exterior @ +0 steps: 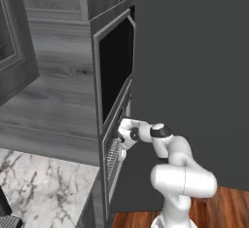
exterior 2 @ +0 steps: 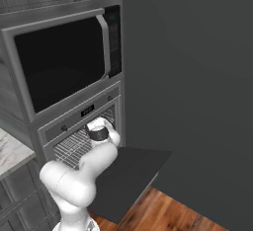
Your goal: Place the fish on the top rack of the oven, and slide the tray back inside. Close the oven door.
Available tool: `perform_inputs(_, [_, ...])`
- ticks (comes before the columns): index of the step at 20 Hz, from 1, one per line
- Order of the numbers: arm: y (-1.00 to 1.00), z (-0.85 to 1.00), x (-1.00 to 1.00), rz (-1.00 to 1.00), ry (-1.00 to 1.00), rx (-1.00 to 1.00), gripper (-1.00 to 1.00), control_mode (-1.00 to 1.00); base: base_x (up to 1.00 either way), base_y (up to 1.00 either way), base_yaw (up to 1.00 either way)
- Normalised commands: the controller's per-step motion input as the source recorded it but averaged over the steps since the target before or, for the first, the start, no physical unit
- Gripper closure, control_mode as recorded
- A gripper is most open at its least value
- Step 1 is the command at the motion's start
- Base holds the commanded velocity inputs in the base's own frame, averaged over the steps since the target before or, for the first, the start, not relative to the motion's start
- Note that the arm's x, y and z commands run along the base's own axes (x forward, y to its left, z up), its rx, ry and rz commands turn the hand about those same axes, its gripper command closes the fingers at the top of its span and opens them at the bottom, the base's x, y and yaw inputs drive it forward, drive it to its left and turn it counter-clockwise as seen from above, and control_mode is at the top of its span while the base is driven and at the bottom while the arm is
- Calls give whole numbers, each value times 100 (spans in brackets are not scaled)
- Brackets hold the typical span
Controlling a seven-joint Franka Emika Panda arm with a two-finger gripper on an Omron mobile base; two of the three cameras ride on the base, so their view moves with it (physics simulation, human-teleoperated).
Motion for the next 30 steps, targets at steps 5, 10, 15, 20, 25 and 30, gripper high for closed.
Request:
perform_inputs(5, [0, 42, 0, 1, 3, -3, -100, -100, 0, 0, 0])
perform_inputs(10, [-74, 62, -42, 0, 0, -1, -100, -100, 0, 0, 0])
perform_inputs(15, [-86, 71, -52, 0, -1, 0, -100, -100, 0, 0, 0])
perform_inputs(20, [-82, 80, -52, 0, 0, 0, -100, -100, 0, 0, 0])
perform_inputs(25, [-61, 91, -35, 0, 0, 0, -100, -100, 0, 0, 0])
perform_inputs(30, [-59, 84, -63, 0, 0, 0, -100, -100, 0, 0, 0])
